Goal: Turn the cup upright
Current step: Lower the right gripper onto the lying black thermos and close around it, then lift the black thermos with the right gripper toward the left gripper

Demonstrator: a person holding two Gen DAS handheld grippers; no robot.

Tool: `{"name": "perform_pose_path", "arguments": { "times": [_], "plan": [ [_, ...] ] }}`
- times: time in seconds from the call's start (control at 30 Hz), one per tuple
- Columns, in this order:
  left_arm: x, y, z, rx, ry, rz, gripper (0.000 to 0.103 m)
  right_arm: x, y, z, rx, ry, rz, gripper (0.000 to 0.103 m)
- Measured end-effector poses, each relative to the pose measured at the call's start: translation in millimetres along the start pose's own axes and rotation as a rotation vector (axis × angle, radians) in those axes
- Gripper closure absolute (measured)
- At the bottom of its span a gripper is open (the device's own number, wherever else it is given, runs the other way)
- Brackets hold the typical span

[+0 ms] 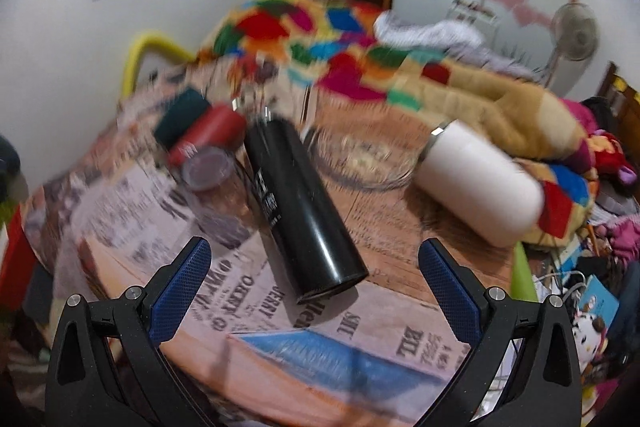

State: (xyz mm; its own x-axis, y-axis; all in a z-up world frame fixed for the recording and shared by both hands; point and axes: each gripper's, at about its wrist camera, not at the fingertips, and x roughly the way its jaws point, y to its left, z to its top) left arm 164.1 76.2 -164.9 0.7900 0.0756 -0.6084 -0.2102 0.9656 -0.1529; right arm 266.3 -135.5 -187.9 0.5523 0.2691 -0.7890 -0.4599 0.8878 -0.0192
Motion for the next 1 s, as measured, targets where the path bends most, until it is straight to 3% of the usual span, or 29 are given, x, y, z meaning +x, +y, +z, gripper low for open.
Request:
{"name": "perform_pose_path", "arguments": {
  "times": [0.2, 0.4, 0.67, 1.0],
  "plan": [
    [21, 1, -8, 0.000, 0.047, 0.003, 0.000, 55, -5, 9, -0.080, 0.174, 0.035, 0.003],
    [37, -1, -13, 0.002, 0.085, -0.006, 0.000, 85, -4, 18, -0.133, 0.276, 0.049, 0.018],
    [43, -6, -17, 0.012, 0.107, -0.012, 0.000, 102, 4, 23, -0.174, 0.335, 0.101, 0.038],
    [33, -9, -14, 0.017, 0.089, -0.012, 0.000, 91, 1, 17, -0.168, 0.310, 0.084, 0.041]
  ]
}}
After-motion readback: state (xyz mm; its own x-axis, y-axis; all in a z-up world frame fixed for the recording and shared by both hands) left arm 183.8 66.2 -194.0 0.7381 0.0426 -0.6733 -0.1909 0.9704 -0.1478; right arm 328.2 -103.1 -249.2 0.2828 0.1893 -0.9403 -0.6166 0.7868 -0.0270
